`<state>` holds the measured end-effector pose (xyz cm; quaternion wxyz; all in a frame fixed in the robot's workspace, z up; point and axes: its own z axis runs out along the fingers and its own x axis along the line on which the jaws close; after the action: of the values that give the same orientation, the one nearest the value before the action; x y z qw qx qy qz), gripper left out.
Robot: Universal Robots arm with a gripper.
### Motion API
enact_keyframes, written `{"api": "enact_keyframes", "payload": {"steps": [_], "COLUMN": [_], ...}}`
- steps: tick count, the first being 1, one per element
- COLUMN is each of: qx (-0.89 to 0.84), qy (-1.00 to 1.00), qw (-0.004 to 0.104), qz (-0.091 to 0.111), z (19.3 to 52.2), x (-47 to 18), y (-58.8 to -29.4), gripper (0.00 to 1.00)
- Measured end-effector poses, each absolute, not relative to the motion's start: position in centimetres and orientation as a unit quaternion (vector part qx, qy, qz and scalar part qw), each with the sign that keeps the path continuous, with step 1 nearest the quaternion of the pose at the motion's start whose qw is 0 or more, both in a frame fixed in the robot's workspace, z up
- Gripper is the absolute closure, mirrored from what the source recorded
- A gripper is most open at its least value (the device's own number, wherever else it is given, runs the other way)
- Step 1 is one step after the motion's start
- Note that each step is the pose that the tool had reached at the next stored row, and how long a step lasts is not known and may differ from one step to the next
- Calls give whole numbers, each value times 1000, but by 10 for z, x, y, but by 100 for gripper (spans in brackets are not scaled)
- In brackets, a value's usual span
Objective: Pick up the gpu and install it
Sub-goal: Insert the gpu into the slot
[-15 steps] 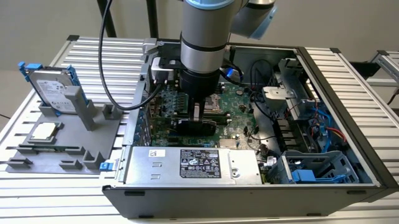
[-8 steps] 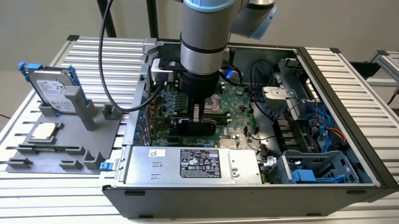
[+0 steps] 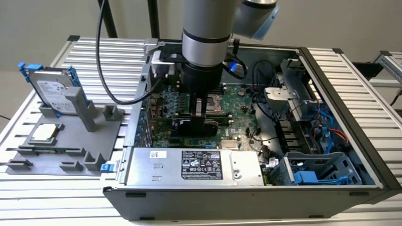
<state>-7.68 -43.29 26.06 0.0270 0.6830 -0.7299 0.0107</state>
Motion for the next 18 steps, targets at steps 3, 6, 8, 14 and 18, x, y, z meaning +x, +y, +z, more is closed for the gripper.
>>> {"api": "enact_keyframes", "payload": {"steps": [3,6,8,14,18], "qx": [683,683,683,683,683], "qy": [-730,-730,-730,-730,-730], "qw": [27,27,27,28,28], "qz": [11,11,11,11,12], "z": [274,288,297,298,298], "x": [-77,-77,-77,-77,-77], "y": [-433,-433,-433,-433,-433], "gripper": [0,0,0,100,100]}}
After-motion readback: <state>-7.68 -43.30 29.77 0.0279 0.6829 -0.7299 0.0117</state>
